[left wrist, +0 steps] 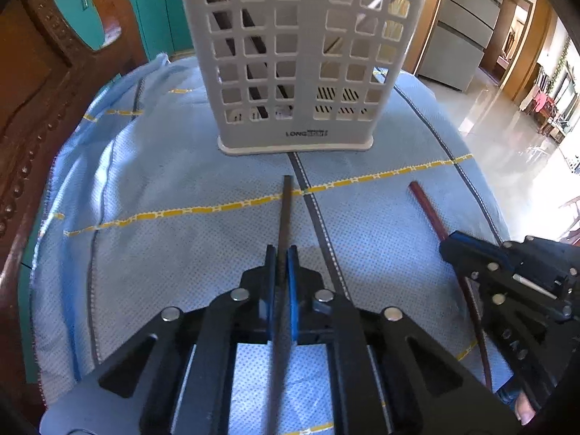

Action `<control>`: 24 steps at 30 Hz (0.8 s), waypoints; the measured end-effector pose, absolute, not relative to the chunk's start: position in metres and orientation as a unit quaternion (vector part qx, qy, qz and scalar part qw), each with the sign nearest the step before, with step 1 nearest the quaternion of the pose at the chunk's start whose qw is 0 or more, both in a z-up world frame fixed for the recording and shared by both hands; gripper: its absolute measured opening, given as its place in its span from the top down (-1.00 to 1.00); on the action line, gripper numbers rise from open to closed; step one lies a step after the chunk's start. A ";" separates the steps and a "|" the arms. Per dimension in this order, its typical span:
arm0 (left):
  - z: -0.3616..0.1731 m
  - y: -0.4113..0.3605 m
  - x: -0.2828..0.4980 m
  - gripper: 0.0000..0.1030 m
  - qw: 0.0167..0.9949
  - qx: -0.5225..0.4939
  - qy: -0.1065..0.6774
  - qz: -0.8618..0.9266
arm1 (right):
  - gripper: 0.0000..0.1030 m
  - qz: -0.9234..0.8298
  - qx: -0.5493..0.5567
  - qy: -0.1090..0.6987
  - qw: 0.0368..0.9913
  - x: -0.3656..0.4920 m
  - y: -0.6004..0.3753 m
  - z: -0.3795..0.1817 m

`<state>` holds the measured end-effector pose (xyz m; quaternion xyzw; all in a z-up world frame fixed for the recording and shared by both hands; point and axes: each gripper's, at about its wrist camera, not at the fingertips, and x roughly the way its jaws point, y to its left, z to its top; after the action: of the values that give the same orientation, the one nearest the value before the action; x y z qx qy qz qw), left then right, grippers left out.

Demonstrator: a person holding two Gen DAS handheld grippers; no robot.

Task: Organize utensils
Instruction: 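Close the left tool on a dark brown chopstick while the right tool holds the reddish one, then lift both chopsticks, lower them into the white basket and open both tools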

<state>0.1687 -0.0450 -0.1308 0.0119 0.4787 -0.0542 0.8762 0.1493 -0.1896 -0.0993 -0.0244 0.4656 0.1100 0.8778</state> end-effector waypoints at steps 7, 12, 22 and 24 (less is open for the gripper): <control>-0.090 -0.037 0.148 0.87 0.905 0.007 0.422 -0.059 | 0.88 0.151 0.008 0.384 0.911 0.122 -0.205 -0.040; -0.021 -0.025 0.113 0.87 0.935 -0.012 0.343 -0.085 | 0.88 0.185 0.037 0.316 0.930 0.093 -0.225 0.021; 0.149 0.004 0.094 0.87 0.985 -0.048 0.137 -0.090 | 0.87 0.169 0.134 0.143 0.966 0.129 -0.233 0.155; 0.165 0.005 0.116 0.87 0.989 -0.061 0.109 -0.078 | 0.87 0.156 0.140 0.121 0.970 0.148 -0.232 0.158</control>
<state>0.1164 0.0051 0.1650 -0.0608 0.1085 -0.0783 0.9891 0.1478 -0.2317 0.1579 0.1405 0.1213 0.1555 0.9702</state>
